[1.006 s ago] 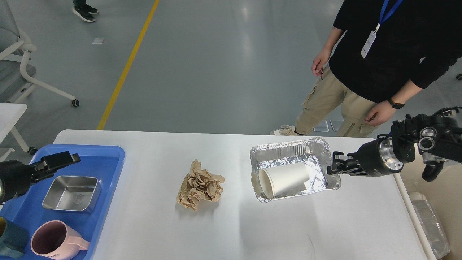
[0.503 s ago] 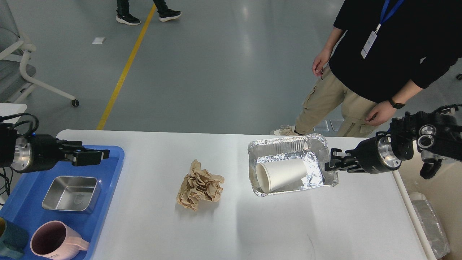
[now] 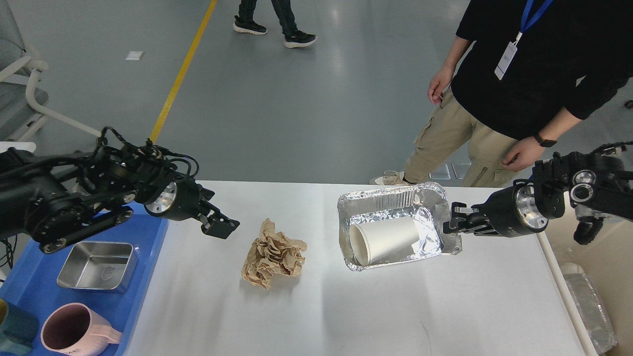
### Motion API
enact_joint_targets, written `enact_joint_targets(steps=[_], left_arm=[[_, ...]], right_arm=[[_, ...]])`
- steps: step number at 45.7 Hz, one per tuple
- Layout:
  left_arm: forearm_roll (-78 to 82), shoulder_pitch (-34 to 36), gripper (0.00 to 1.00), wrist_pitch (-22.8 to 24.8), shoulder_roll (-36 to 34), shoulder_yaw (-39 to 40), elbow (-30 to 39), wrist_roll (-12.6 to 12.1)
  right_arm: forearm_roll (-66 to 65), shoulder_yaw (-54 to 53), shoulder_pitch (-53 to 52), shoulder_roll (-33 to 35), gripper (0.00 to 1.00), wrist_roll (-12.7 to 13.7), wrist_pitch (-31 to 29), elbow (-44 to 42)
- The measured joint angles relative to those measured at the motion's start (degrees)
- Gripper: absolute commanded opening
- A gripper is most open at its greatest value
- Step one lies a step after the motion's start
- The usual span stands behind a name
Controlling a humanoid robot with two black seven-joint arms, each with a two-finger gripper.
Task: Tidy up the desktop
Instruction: 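Lower the left gripper onto the crumpled brown paper and grasp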
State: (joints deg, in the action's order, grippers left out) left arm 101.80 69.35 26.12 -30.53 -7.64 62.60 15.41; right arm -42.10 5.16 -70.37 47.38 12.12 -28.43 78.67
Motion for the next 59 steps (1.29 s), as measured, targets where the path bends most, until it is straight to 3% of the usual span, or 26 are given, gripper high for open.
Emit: enact_joint_targets(steps=[11, 20, 26, 32, 36, 40, 44, 59], left_arm=[[0.2, -1.1, 0.95, -1.1, 14.0, -3.9, -8.7, 0.9], [0.2, -2.1, 0.93, -3.5, 18.5, -8.5, -13.5, 2.1], [0.2, -3.5, 0.77, -6.1, 19.0, -10.8, -15.6, 2.7], [0.1, -4.4, 0.54, -8.3, 18.7, -12.2, -17.0, 3.8], [0.1, -4.7, 0.21, -9.8, 18.4, -13.6, -17.9, 5.1], [0.0, -4.9, 0.07, -10.8, 18.1, -15.0, -18.7, 6.0], [0.0, -5.1, 0.01, -11.1, 18.1, -15.9, -19.3, 7.2], [-1.4, -4.5, 0.01, -11.8, 14.9, -14.8, -18.7, 10.0]], right_arm=[[0.0, -0.3, -0.2, 0.3, 0.0, 0.0, 0.0, 0.2], [0.1, -0.7, -0.2, 0.8, 0.0, 0.0, 0.0, 0.3], [0.1, -1.1, -0.2, 1.1, 0.0, 0.0, 0.0, 0.4], [0.1, -1.2, -0.2, 1.4, 0.0, 0.0, 0.0, 0.4], [0.1, -1.2, -0.1, 1.5, 0.0, 0.0, 0.0, 0.5], [0.1, -1.2, 0.0, 1.5, 0.0, 0.0, 0.0, 0.5], [0.1, -1.2, 0.0, 1.7, 0.0, 0.0, 0.0, 0.6], [0.1, -1.2, 0.6, 1.8, 0.0, 0.0, 0.0, 0.6]])
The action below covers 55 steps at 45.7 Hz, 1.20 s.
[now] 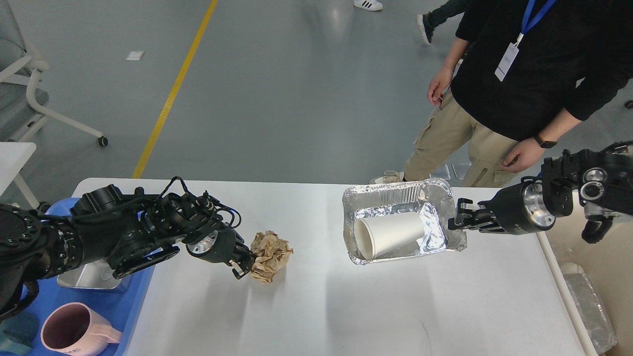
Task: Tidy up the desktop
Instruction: 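Lower the left gripper onto the crumpled brown paper and grasp, then lift the brown paper and drop it into the foil tray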
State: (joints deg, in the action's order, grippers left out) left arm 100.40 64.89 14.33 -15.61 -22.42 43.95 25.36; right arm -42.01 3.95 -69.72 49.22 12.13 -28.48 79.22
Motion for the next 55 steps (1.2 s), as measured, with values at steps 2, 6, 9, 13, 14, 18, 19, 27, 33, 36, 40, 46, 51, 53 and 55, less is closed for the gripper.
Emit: enact_joint_targets(steps=[2, 6, 9, 13, 14, 18, 19, 27, 33, 36, 40, 46, 51, 53, 55], left_arm=[[-0.4, 0.3, 0.01, -0.2, -1.4, 0.7, 0.8, 0.3], [-0.8, 1.4, 0.01, -0.4, -5.2, 2.4, 4.1, 0.8], [-1.0, 3.1, 0.01, -0.3, -9.1, 4.9, 7.3, 1.3], [-1.5, 4.5, 0.02, 0.5, -14.3, 9.9, 12.2, 1.7], [-1.7, 4.6, 0.02, 0.9, -15.9, 11.4, 13.6, 1.8], [-2.2, 4.9, 0.02, 2.5, -21.3, 16.1, 17.8, 2.0], [-2.4, 4.9, 0.02, 2.7, -22.5, 17.2, 18.8, 2.1], [-6.8, 5.1, 0.03, 4.9, -28.9, 25.8, 26.6, 2.6], [-9.9, 8.2, 0.03, 7.8, -28.9, 30.4, 27.9, 2.5], [-10.3, 10.3, 0.03, 8.9, -27.2, 31.1, 27.9, 2.3], [-10.9, 13.5, 0.04, 10.1, -23.1, 31.5, 27.5, 2.1], [-12.2, 17.6, 0.04, 10.9, -17.2, 31.5, 25.8, 1.8], [-12.4, 20.4, 0.04, 11.5, -10.6, 30.8, 22.6, 1.8], [-12.4, 21.3, 0.04, 12.0, -8.0, 30.5, 21.0, 1.7], [-12.4, 22.0, 0.04, 12.6, -5.7, 30.3, 19.4, 1.7]], right_arm=[[0.0, 0.0, 0.1, 0.0, 0.0, 0.0, 0.0, 0.0], [0.0, 0.1, 0.2, -0.1, 0.0, 0.0, 0.0, 0.0], [0.0, 0.2, 0.3, -0.1, 0.0, 0.0, 0.0, -0.1], [0.0, 0.2, 0.5, -0.2, 0.0, 0.0, 0.0, -0.2], [-0.1, 0.2, 0.6, -0.2, 0.0, 0.0, 0.0, -0.3], [-0.1, 0.2, 1.0, -0.3, 0.0, 0.0, 0.0, -0.3], [-0.1, 0.2, 1.1, -0.3, 0.0, 0.0, 0.0, -0.3], [-0.1, 0.2, 1.3, -0.5, 0.0, 0.0, 0.0, -0.1], [0.0, 0.2, 1.3, -0.4, 0.0, 0.0, -0.2, 0.4], [0.0, 0.2, 1.3, -0.3, 0.0, 0.0, -0.2, 0.8], [0.1, 0.0, 1.2, -0.2, 0.0, 0.0, -0.3, 1.5], [0.1, -0.2, 1.2, -0.1, 0.0, 0.0, -0.3, 1.9], [0.1, -0.3, 1.1, -0.1, 0.0, 0.0, -0.3, 2.0], [0.1, -0.3, 1.0, -0.2, 0.0, 0.0, -0.3, 2.0], [0.1, -0.3, 0.9, -0.2, 0.0, 0.0, -0.3, 2.0]])
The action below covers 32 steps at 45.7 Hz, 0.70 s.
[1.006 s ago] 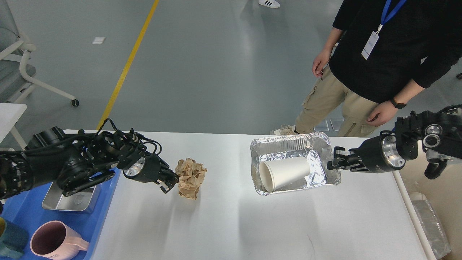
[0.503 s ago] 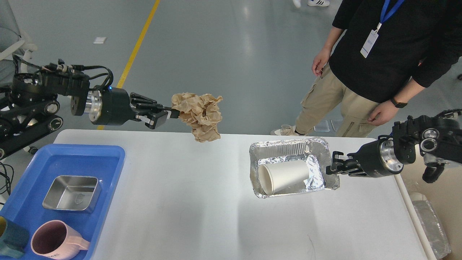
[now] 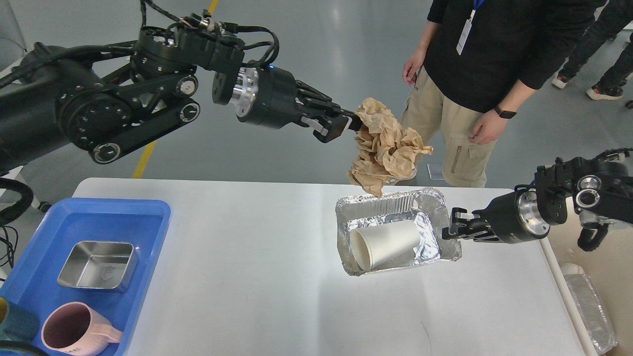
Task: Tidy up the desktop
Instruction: 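Lift the brown paper and drop it into the foil tray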
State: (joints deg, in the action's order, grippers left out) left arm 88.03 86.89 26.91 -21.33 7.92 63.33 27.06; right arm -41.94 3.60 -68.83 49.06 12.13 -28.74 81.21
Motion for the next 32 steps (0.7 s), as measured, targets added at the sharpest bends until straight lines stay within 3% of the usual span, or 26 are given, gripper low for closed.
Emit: enact_joint_targets(steps=[9, 14, 22, 26, 32], left_arm=[[0.6, 1.2, 0.05, 1.1, 9.1, -3.0, -6.3, -0.2], [0.9, 1.0, 0.1, 0.9, 12.6, -5.2, -8.3, -0.4], [0.7, 0.5, 0.55, 1.0, 15.9, -6.7, -9.8, -2.3], [0.1, 0.4, 0.92, 1.7, 16.3, -6.7, -9.9, -4.7], [-0.4, 0.1, 0.94, 2.1, 16.3, -6.6, -10.0, -7.6]], right_arm=[[0.0, -0.5, -0.1, 0.1, 0.0, 0.0, 0.0, 0.2], [0.0, -0.7, -0.2, 0.2, 0.0, 0.0, 0.0, 0.3], [0.0, -0.9, -0.3, 0.9, 0.0, 0.0, 0.0, 0.5], [0.0, -0.9, -0.4, 0.9, 0.0, 0.0, -0.1, 0.5], [0.0, -1.0, -0.4, 0.9, 0.0, 0.0, -0.1, 0.5]])
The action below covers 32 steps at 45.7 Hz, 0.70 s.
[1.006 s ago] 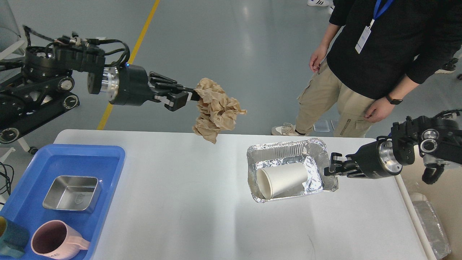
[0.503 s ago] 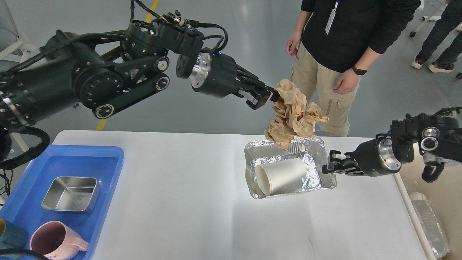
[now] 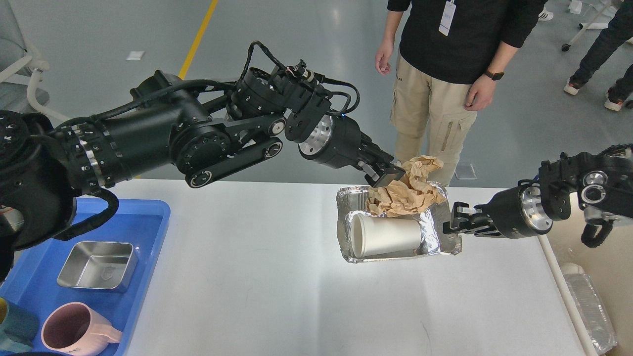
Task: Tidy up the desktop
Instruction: 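Lift the brown paper and drop it into the foil tray, then swing the foil tray over the beige bin and tip contents in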
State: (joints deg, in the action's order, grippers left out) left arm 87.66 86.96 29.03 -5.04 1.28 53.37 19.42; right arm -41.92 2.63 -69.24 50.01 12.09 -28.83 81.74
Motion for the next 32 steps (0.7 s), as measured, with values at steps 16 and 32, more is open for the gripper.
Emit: enact_joint_targets(steps=[16, 32], left_arm=[[-13.4, -11.0, 0.96, -5.0, -11.8, 6.7, 0.7, -6.3], [-19.7, -38.2, 0.97, -8.2, -22.0, 42.6, 6.1, -5.9]], right_arm=[[0.0, 0.0, 0.0, 0.7, 0.0, 0.0, 0.0, -0.1], [0.0, 0.1, 0.5, 0.7, 0.0, 0.0, 0.2, -0.6]])
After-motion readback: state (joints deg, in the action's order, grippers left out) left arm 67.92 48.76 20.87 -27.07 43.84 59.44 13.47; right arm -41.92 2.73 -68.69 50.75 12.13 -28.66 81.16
